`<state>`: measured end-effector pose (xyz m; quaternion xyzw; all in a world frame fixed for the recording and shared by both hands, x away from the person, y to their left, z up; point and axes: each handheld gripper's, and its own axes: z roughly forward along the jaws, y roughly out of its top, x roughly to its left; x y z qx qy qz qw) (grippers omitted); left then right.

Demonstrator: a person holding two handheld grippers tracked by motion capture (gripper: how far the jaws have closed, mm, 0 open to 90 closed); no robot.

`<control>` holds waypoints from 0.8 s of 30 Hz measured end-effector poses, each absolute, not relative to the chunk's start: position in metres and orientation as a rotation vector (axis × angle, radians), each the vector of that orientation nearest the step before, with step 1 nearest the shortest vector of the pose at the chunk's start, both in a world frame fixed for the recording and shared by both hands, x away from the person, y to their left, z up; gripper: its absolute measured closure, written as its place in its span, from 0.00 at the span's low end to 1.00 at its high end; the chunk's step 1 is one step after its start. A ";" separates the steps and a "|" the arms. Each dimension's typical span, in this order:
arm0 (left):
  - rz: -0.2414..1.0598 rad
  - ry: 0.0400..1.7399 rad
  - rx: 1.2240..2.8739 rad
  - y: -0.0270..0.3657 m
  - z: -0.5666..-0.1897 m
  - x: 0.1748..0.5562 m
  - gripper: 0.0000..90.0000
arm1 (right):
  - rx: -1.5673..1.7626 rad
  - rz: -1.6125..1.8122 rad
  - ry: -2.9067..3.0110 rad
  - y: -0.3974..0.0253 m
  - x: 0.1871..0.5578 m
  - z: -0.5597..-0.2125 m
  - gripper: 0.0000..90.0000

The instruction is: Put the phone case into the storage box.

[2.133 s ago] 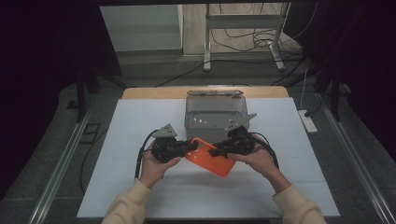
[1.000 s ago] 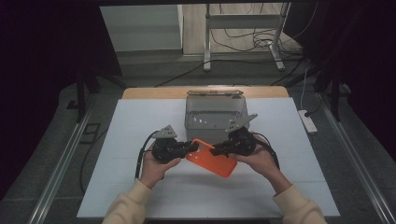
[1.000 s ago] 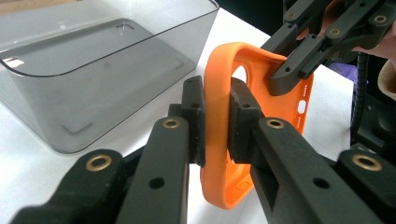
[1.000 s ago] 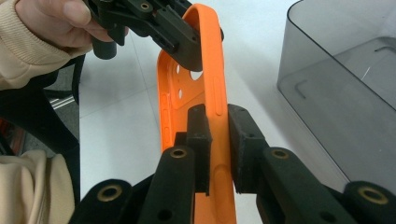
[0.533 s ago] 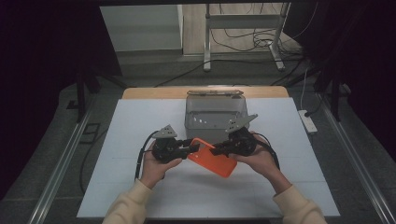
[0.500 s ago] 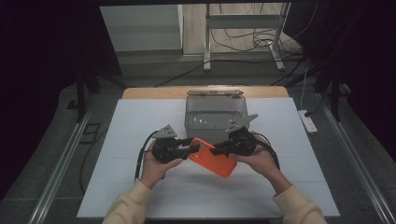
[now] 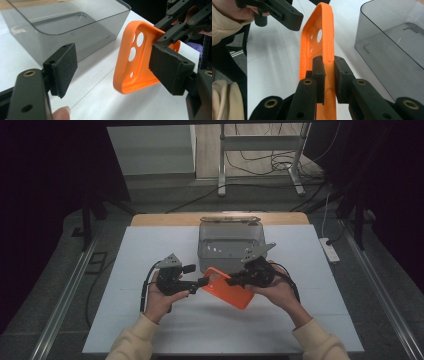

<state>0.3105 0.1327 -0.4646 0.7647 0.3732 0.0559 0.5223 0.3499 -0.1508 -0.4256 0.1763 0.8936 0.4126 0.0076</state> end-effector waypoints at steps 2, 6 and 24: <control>0.150 0.894 1.840 0.134 -0.466 0.309 0.23 | 0.550 1.289 2.788 -0.151 0.350 -0.426 0.89; 0.210 0.900 1.847 0.137 -0.467 0.305 0.18 | 0.548 1.285 2.780 -0.151 0.350 -0.425 0.89; 0.250 0.896 1.879 0.145 -0.473 0.296 0.16 | 0.575 1.277 2.742 -0.157 0.350 -0.422 0.89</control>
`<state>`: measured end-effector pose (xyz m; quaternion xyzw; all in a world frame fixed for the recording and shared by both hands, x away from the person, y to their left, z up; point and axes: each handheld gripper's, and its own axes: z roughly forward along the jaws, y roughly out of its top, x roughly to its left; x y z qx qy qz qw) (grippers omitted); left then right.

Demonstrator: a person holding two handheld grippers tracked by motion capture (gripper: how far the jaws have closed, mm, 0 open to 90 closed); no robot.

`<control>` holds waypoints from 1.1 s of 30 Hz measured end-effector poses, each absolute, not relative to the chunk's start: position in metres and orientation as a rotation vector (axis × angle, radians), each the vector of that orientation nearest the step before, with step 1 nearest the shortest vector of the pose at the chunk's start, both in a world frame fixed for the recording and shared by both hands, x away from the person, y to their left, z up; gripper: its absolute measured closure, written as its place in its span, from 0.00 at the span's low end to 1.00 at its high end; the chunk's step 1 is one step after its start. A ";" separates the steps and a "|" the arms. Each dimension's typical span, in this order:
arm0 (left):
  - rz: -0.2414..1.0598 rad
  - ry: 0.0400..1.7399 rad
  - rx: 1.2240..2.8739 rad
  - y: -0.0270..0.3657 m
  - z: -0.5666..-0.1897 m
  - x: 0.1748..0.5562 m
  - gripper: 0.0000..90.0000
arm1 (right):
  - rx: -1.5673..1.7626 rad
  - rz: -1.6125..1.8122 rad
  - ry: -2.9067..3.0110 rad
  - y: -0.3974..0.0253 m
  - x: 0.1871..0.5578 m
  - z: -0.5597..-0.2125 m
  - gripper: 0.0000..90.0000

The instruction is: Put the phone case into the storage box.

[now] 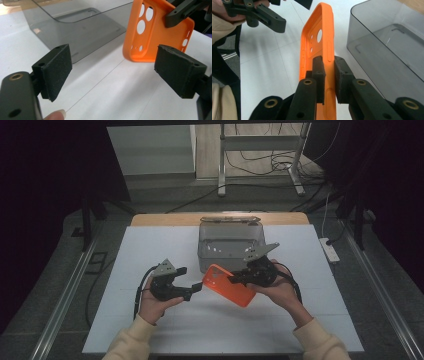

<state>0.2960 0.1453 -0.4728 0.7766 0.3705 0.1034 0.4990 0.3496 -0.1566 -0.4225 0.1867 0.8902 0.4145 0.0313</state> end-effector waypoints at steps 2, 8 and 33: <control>0.252 0.902 1.881 0.148 -0.474 0.294 0.16 | 0.578 1.272 2.740 -0.158 0.350 -0.423 0.89; 0.263 0.933 1.898 0.159 -0.483 0.287 0.16 | 0.596 1.281 2.739 -0.159 0.350 -0.422 0.89; 0.284 1.045 1.904 0.193 -0.510 0.267 0.16 | 0.620 1.284 2.704 -0.166 0.347 -0.415 0.89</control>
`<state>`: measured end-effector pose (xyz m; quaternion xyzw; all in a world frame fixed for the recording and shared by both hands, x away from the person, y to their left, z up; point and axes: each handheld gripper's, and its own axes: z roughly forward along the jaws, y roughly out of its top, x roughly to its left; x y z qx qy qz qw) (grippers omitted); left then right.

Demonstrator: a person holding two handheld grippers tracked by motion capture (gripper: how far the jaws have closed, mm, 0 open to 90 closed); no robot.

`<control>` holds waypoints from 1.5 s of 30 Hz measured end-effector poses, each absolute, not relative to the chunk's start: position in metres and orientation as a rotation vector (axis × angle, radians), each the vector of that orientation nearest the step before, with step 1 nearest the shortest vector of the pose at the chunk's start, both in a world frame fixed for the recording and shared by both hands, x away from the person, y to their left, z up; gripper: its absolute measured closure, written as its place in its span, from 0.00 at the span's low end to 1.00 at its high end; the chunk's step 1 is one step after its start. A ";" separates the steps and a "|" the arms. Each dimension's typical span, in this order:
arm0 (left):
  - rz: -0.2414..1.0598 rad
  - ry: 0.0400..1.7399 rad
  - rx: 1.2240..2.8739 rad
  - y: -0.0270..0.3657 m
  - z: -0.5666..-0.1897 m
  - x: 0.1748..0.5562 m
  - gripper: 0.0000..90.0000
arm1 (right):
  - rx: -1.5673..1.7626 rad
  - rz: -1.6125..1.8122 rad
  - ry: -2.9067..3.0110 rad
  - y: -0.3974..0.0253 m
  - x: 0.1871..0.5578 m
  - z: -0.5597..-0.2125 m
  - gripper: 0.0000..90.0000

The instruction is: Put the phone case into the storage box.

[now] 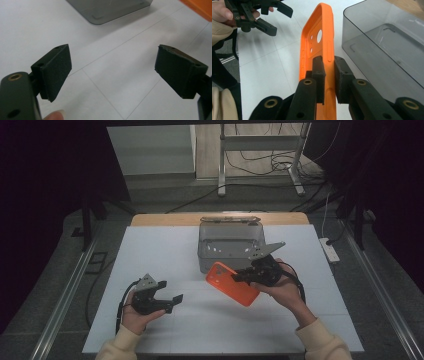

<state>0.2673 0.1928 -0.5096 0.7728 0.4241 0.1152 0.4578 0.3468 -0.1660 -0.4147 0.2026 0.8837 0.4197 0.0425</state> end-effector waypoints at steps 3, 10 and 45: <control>0.287 1.055 1.903 0.196 -0.512 0.265 0.15 | 0.623 1.280 2.694 -0.166 0.346 -0.413 0.89; 0.286 1.063 1.908 0.199 -0.515 0.264 0.15 | 0.636 1.281 2.661 -0.168 0.346 -0.407 0.89; 0.289 1.050 1.923 0.195 -0.513 0.264 0.14 | 0.667 1.306 2.551 -0.171 0.349 -0.376 0.89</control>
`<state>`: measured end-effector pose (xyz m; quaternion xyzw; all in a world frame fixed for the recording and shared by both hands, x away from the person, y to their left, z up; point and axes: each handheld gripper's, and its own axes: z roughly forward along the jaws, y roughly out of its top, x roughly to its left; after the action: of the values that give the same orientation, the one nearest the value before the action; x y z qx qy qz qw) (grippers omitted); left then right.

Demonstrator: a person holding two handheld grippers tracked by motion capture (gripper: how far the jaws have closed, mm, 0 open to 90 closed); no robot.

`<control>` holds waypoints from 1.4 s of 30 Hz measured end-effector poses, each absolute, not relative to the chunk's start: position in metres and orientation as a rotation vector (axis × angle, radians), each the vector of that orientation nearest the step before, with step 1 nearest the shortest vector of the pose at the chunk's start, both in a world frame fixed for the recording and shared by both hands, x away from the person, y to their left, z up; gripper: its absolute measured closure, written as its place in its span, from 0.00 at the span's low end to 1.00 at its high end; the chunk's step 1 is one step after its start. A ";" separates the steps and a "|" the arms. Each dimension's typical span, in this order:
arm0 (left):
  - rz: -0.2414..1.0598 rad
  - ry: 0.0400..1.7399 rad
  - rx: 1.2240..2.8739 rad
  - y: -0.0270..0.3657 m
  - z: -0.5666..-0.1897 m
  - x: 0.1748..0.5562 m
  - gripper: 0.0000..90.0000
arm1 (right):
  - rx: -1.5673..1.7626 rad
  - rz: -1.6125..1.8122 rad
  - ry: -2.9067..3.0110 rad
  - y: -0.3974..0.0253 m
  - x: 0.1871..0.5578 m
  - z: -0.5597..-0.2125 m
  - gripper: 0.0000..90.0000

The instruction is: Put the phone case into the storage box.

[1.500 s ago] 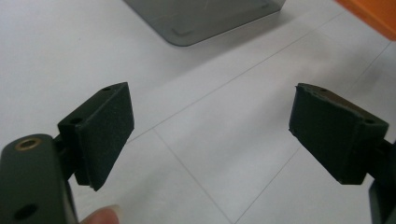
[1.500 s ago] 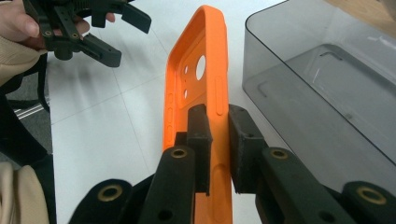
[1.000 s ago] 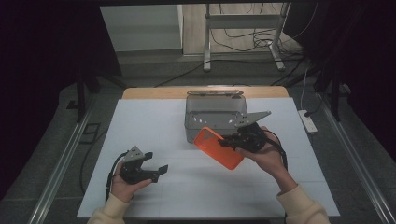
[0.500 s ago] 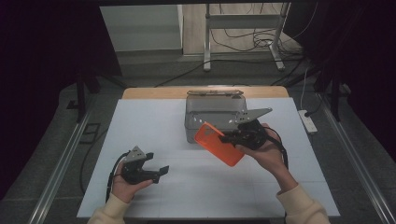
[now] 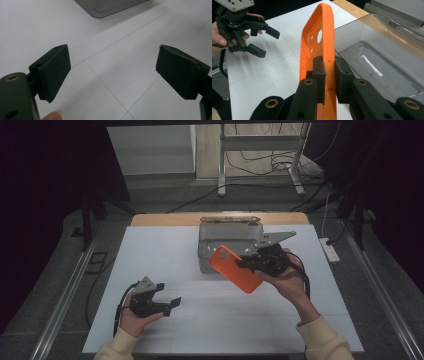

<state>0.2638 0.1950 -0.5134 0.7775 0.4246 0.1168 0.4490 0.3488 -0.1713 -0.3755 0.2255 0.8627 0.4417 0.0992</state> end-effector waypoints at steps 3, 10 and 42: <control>0.286 1.047 1.927 0.195 -0.514 0.264 0.14 | 0.667 1.309 2.542 -0.172 0.349 -0.373 0.89; 0.289 1.049 1.923 0.195 -0.513 0.264 0.14 | 0.675 1.319 2.517 -0.173 0.350 -0.368 0.89; 0.291 1.029 1.938 0.193 -0.510 0.263 0.13 | 0.847 1.316 2.402 -0.187 0.367 -0.358 0.89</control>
<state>0.2632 0.1925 -0.5101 0.7830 0.4158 0.1175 0.4475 0.3673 -0.1868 -0.3578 0.2928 0.8299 0.4547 0.1370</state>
